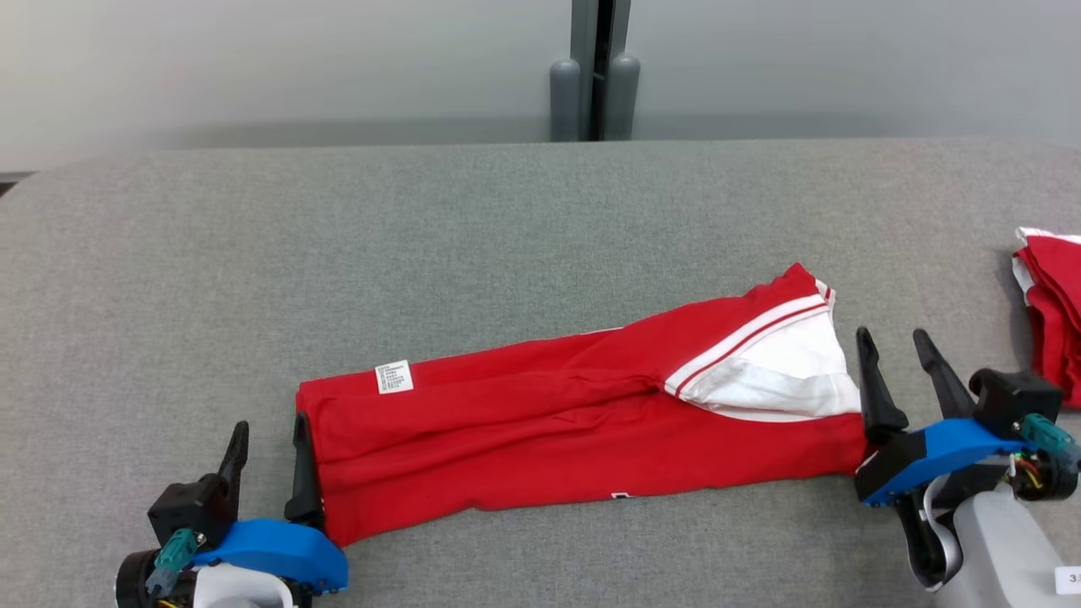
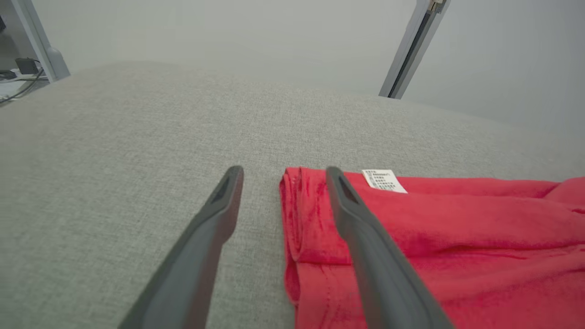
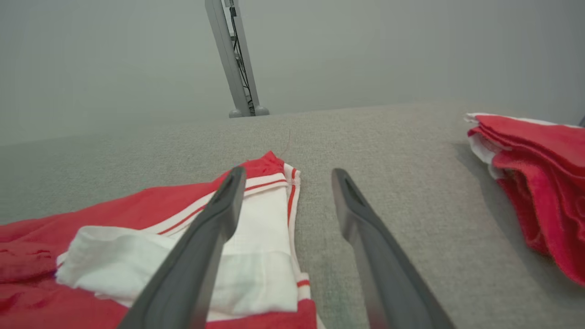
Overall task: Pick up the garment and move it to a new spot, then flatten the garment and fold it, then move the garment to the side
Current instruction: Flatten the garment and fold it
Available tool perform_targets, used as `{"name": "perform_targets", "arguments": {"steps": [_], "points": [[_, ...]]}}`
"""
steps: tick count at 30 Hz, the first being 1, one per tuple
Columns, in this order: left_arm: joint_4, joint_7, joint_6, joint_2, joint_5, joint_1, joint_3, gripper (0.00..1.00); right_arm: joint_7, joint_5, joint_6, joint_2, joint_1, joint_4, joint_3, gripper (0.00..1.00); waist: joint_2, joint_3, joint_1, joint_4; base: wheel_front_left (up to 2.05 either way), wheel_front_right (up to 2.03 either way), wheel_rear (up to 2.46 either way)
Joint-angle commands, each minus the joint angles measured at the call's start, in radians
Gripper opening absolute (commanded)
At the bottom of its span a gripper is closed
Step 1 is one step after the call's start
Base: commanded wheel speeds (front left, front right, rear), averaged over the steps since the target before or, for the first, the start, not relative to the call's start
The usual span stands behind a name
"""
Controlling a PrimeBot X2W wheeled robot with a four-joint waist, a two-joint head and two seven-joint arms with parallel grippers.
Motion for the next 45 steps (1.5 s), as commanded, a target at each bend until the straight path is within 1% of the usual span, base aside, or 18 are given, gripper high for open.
{"name": "perform_targets", "arguments": {"steps": [1, 5, 11, 16, 18, 23, 25, 26, 27, 28, 30, 34, 36, 37, 39, 41, 43, 45], "points": [[-0.026, -0.002, 0.004, -0.002, 0.014, 0.012, 0.002, 1.00, -0.003, -0.005, 0.000, 0.001, 0.013, -0.022, -0.002, 1.00, 0.0000, -0.008, 0.0002, 0.001, 0.00, 0.00, 0.00], [-0.080, -0.002, 0.014, -0.003, 0.005, 0.043, -0.003, 1.00, -0.003, -0.023, 0.000, 0.009, 0.033, -0.037, 0.001, 1.00, 0.0000, -0.026, 0.0002, 0.009, 0.00, 0.00, 0.00], [-0.094, -0.002, 0.026, -0.003, -0.025, 0.046, -0.060, 1.00, -0.003, -0.067, 0.000, -0.012, -0.017, 0.026, 0.003, 1.00, 0.0000, -0.017, 0.0002, 0.035, 0.00, 0.00, 0.00], [-0.086, -0.002, 0.030, -0.003, -0.051, 0.040, -0.109, 1.00, 0.002, -0.118, 0.000, -0.015, -0.085, 0.162, -0.033, 1.00, 0.0000, 0.007, 0.0002, 0.065, 0.00, 0.00, 0.00], [-0.081, -0.002, 0.032, -0.003, -0.054, 0.036, -0.121, 1.00, 0.024, -0.123, 0.000, -0.001, -0.107, 0.228, -0.042, 1.00, 0.0000, 0.016, 0.0002, 0.075, 0.00, 0.00, 0.00], [-0.074, -0.002, 0.034, -0.004, -0.056, 0.028, -0.129, 1.00, 0.103, -0.068, 0.001, 0.048, -0.124, 0.377, -0.014, 1.00, 0.0000, 0.027, 0.0002, 0.092, 0.00, 0.00, 0.00], [-0.073, -0.002, 0.034, -0.004, -0.056, 0.028, -0.126, 1.00, 0.113, -0.043, 0.002, 0.064, -0.111, 0.416, 0.012, 1.00, 0.0000, 0.026, 0.0002, 0.091, 0.00, 0.00, 0.00], [-0.073, -0.002, 0.035, -0.003, -0.057, 0.029, -0.122, 1.00, 0.110, -0.031, 0.002, 0.066, -0.104, 0.432, 0.020, 0.96, 0.0000, 0.025, 0.0002, 0.089, 0.00, 0.00, 0.00], [-0.073, -0.002, 0.037, -0.003, -0.057, 0.033, -0.119, 1.00, 0.106, -0.019, 0.002, 0.067, -0.098, 0.442, 0.027, 0.82, 0.0000, 0.023, 0.0002, 0.085, 0.00, 0.00, 0.00], [-0.073, -0.002, 0.038, -0.004, -0.057, 0.037, -0.116, 1.00, 0.093, -0.006, 0.002, 0.062, -0.094, 0.446, 0.030, 0.00, 0.0000, 0.021, 0.0002, 0.080, 0.00, 0.00, 0.00], [-0.074, -0.002, 0.039, -0.004, -0.056, 0.044, -0.115, 1.00, 0.065, 0.013, 0.000, 0.035, -0.093, 0.450, 0.028, 0.00, 0.0000, 0.016, 0.0002, 0.066, 0.00, 0.00, 0.00], [-0.070, -0.002, 0.033, -0.004, -0.063, 0.047, -0.123, 1.00, 0.008, 0.029, -0.002, -0.043, -0.117, 0.419, -0.033, 0.00, 0.0000, 0.006, 0.0002, 0.037, 0.00, 0.00, 0.00], [-0.067, -0.002, 0.029, -0.004, -0.066, 0.047, -0.133, 1.00, -0.003, 0.018, -0.001, -0.047, -0.126, 0.377, -0.057, 0.00, 0.0000, -0.002, 0.0002, 0.025, 0.00, 0.00, 0.00], [-0.065, -0.002, 0.029, -0.003, -0.069, 0.047, -0.139, 1.00, -0.004, 0.011, 0.000, -0.050, -0.129, 0.334, -0.074, 0.00, 0.0000, -0.006, 0.0002, 0.019, 0.00, 0.00, 0.00], [-0.061, -0.002, 0.028, -0.003, -0.077, 0.046, -0.152, 1.00, -0.003, -0.004, 0.000, -0.040, -0.105, 0.243, -0.094, 0.00, 0.0000, -0.013, 0.0002, 0.010, 0.00, 0.00, 0.00], [-0.057, -0.002, 0.030, -0.003, -0.083, 0.048, -0.164, 1.00, -0.003, -0.010, 0.000, -0.013, -0.074, 0.153, -0.090, 0.00, 0.0000, -0.021, 0.0002, 0.005, 0.00, 0.00, 0.00], [-0.052, -0.002, 0.033, -0.003, -0.088, 0.051, -0.178, 1.00, -0.003, 0.000, 0.000, 0.018, -0.056, 0.061, -0.057, 0.00, 0.0000, -0.028, 0.0002, 0.004, 0.00, 0.00, 0.00], [-0.049, -0.002, 0.035, -0.003, -0.093, 0.057, -0.190, 1.00, -0.003, 0.018, 0.000, 0.043, -0.033, -0.012, 0.003, 0.00, 0.0000, -0.034, 0.0002, 0.008, 0.00, 0.00, 0.00]]}}
